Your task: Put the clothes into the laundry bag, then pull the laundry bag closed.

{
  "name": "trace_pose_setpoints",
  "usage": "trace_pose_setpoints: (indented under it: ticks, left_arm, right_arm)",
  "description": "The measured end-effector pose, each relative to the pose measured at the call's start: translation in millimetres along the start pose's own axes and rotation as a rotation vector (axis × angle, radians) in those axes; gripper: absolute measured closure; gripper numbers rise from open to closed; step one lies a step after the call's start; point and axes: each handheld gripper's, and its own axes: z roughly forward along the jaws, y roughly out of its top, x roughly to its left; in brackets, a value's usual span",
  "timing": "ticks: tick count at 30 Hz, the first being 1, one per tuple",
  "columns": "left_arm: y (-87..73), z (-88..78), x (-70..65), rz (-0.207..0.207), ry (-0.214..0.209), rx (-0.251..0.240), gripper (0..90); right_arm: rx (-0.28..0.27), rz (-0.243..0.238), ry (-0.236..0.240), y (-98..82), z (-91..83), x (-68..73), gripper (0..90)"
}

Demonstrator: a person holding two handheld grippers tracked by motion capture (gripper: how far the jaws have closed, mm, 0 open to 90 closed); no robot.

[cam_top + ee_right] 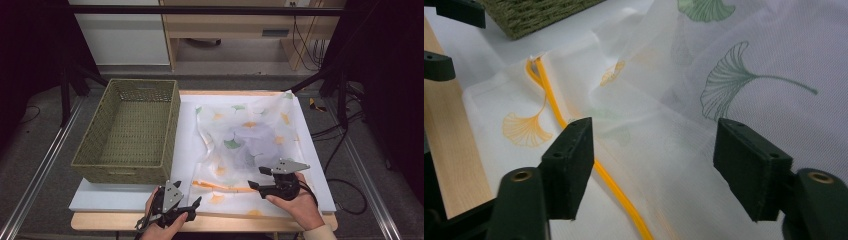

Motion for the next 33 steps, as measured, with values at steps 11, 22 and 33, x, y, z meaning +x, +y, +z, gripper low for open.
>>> trace_pose_setpoints:
  ticks: [11,22,33]
  left_arm:
    - [1.5,2.8,0.5,-0.002,-0.012,-0.010,15.5]
    - [2.1,8.3,3.6,0.006,-0.038,-0.009,14.9]
    - [3.3,15.9,10.3,0.007,-0.100,0.030,14.8]
  right_arm:
    - [-0.048,-0.042,-0.039,5.6,4.5,6.3,14.9]
    - [-0.078,-0.044,-0.063,13.6,8.0,15.1,17.6]
    - [-0.094,-0.068,-0.049,20.1,11.2,29.2,20.4]
